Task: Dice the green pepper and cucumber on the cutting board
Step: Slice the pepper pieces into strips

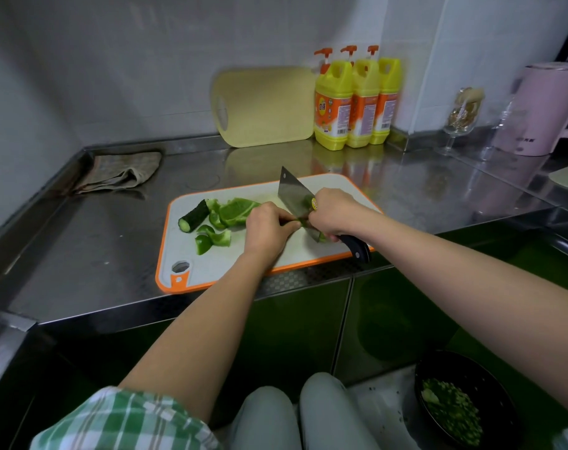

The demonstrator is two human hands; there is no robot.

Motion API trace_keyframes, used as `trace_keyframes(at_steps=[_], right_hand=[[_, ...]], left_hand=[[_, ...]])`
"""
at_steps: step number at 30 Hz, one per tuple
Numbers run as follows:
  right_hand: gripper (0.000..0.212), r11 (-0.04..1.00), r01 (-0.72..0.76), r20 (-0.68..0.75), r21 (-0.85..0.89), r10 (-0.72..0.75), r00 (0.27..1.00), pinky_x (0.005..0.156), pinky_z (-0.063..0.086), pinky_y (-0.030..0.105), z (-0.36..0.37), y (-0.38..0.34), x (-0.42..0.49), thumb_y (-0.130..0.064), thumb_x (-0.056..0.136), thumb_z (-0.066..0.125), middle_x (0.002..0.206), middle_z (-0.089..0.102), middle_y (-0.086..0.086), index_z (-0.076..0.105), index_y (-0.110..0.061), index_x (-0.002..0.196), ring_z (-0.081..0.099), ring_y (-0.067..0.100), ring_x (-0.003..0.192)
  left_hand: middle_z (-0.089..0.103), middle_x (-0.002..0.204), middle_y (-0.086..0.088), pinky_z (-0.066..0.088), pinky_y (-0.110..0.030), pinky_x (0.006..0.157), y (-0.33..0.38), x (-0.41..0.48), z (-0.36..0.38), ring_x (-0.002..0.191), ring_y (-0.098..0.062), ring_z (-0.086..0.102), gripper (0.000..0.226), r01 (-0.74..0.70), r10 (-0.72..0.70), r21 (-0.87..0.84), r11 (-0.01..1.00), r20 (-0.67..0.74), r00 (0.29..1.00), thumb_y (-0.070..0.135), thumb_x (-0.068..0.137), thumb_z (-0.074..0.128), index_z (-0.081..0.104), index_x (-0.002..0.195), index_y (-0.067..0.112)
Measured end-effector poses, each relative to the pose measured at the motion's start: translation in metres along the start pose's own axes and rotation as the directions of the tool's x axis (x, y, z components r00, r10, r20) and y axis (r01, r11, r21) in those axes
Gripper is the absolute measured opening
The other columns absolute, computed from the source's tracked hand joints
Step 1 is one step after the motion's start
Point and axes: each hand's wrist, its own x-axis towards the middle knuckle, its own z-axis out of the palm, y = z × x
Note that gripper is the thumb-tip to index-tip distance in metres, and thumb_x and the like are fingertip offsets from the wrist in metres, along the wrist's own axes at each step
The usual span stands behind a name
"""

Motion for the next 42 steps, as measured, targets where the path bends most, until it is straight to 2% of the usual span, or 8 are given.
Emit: trace_keyframes(at_steps=[2, 9, 16, 20, 23, 29, 36, 42], right_hand=[[0.019, 1.000, 0.000, -0.029, -0.005, 0.000, 1.000, 0.048, 0.042, 0.023, 0.003, -0.003, 0.003, -0.003, 0.082, 0.052, 0.036, 0.051, 0.004, 0.055, -0.006, 0.063, 0.054, 0.021, 0.044], [0.016, 0.998, 0.006, -0.045, 0.063, -0.003, 0.999, 0.044, 0.038, 0.023, -0.004, 0.009, 0.003, -0.005, 0.086, 0.047, 0.049, 0.057, 0.009, 0.058, -0.005, 0.073, 0.055, 0.022, 0.044], [0.018, 0.999, 0.031, 0.049, 0.014, -0.032, 0.998, 0.051, 0.043, 0.025, -0.015, 0.000, -0.010, -0.001, 0.086, 0.047, 0.056, 0.058, 0.008, 0.064, -0.002, 0.079, 0.057, 0.023, 0.055], [0.020, 1.000, 0.008, 0.036, -0.008, -0.007, 0.999, 0.048, 0.042, 0.024, -0.009, -0.003, -0.009, 0.000, 0.084, 0.048, 0.049, 0.055, 0.007, 0.055, -0.005, 0.066, 0.052, 0.020, 0.045], [0.013, 0.999, -0.001, -0.001, -0.036, 0.001, 1.000, 0.056, 0.049, 0.026, 0.001, -0.007, -0.004, -0.002, 0.083, 0.054, 0.051, 0.057, 0.007, 0.059, -0.005, 0.071, 0.055, 0.020, 0.047], [0.020, 0.997, 0.011, -0.079, 0.077, -0.005, 0.997, 0.044, 0.040, 0.023, 0.003, 0.000, 0.002, -0.005, 0.088, 0.047, 0.051, 0.056, 0.009, 0.051, -0.008, 0.070, 0.055, 0.020, 0.044], [0.023, 0.998, 0.029, -0.004, 0.052, -0.028, 1.000, 0.053, 0.044, 0.025, -0.014, 0.003, -0.010, -0.005, 0.087, 0.046, 0.054, 0.058, 0.008, 0.061, -0.004, 0.070, 0.059, 0.026, 0.057], [0.026, 1.000, 0.006, 0.011, 0.028, -0.006, 1.000, 0.050, 0.044, 0.024, -0.009, 0.001, -0.011, -0.002, 0.085, 0.047, 0.041, 0.053, 0.005, 0.053, -0.006, 0.060, 0.052, 0.019, 0.043]], left_hand=[[0.075, 0.088, -0.005, 0.041, -0.026, 0.065, -0.001, 0.000, 0.000, 0.082, -0.022, 0.066, 0.015, -0.006, 0.006, 0.008, 1.000, 0.007, 1.000, 0.025, 0.080, 0.077, 0.080, 0.090, 0.014], [0.072, 0.105, -0.008, 0.043, -0.028, 0.078, 0.000, 0.000, -0.009, 0.097, -0.024, 0.064, 0.034, -0.038, 0.030, 0.075, 0.996, 0.099, 0.995, 0.031, 0.084, 0.073, 0.073, 0.112, 0.010], [0.074, 0.089, -0.005, 0.047, -0.031, 0.072, 0.000, -0.006, -0.009, 0.085, -0.023, 0.065, 0.014, -0.052, 0.050, 0.102, 0.993, 0.026, 0.998, 0.025, 0.083, 0.072, 0.079, 0.090, 0.016], [0.075, 0.090, -0.004, 0.044, -0.027, 0.072, 0.001, -0.007, -0.008, 0.085, -0.022, 0.066, 0.013, -0.044, 0.044, 0.086, 0.995, 0.006, 0.999, 0.022, 0.083, 0.072, 0.079, 0.090, 0.014], [0.076, 0.089, -0.003, 0.041, -0.025, 0.068, 0.000, -0.008, -0.008, 0.083, -0.020, 0.067, 0.013, -0.048, 0.049, 0.081, 0.996, -0.004, 0.999, 0.023, 0.083, 0.073, 0.080, 0.090, 0.015], [0.076, 0.089, -0.003, 0.047, -0.029, 0.074, 0.002, -0.008, -0.009, 0.085, -0.022, 0.066, 0.013, -0.049, 0.050, 0.084, 0.995, -0.009, 0.999, 0.025, 0.083, 0.072, 0.079, 0.090, 0.015], [0.076, 0.086, -0.005, 0.050, -0.033, 0.075, 0.005, -0.004, -0.003, 0.085, -0.025, 0.067, 0.013, -0.036, 0.036, 0.074, 0.997, 0.002, 0.999, 0.026, 0.081, 0.074, 0.079, 0.087, 0.016], [0.076, 0.085, -0.005, 0.047, -0.030, 0.071, 0.006, -0.006, -0.003, 0.082, -0.024, 0.066, 0.013, -0.028, 0.028, 0.075, 0.997, -0.008, 1.000, 0.026, 0.083, 0.074, 0.080, 0.088, 0.016]])
